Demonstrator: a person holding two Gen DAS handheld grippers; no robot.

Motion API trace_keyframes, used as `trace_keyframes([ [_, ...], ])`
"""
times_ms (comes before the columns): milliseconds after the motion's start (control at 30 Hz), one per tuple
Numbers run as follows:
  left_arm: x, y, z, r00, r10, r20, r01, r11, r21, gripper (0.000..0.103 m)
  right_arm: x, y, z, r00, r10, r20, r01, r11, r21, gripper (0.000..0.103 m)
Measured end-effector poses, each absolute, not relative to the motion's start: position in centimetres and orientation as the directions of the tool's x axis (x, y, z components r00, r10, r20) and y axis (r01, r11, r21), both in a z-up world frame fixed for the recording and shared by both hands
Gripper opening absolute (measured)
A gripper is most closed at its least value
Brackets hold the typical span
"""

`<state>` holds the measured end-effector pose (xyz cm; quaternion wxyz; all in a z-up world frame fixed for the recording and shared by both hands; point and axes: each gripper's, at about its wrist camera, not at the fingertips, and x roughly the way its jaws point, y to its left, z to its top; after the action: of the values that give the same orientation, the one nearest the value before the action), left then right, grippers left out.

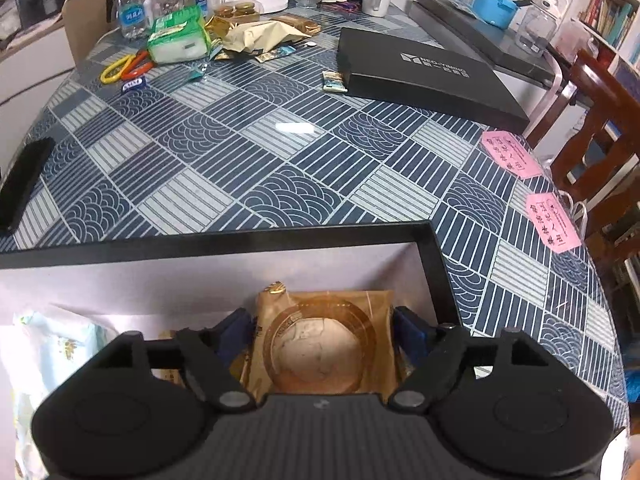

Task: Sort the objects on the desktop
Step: 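Lower the mooncake packet into the white box and open the left gripper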

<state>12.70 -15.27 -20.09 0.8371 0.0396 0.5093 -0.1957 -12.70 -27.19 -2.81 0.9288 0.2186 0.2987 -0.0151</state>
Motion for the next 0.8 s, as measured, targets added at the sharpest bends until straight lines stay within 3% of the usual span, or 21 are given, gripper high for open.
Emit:
trace_keyframes([
  [500,13.1,-12.1,-17.3,0.444,-0.383,-0.81,0.322,0.912,-0.255,0.094,-12.4,-27.2,-2.8,0.818,0.105,-0.565,0.152,0.908,0.389,0.097],
  [800,12.6,-6.2,-14.7,0.476,-0.331,-0.815,0.183,0.944,-0.276,0.096,-11.2,-26.3,-2.8,0.811,0.14,-0.569,0.113,0.916,0.386,0.097],
])
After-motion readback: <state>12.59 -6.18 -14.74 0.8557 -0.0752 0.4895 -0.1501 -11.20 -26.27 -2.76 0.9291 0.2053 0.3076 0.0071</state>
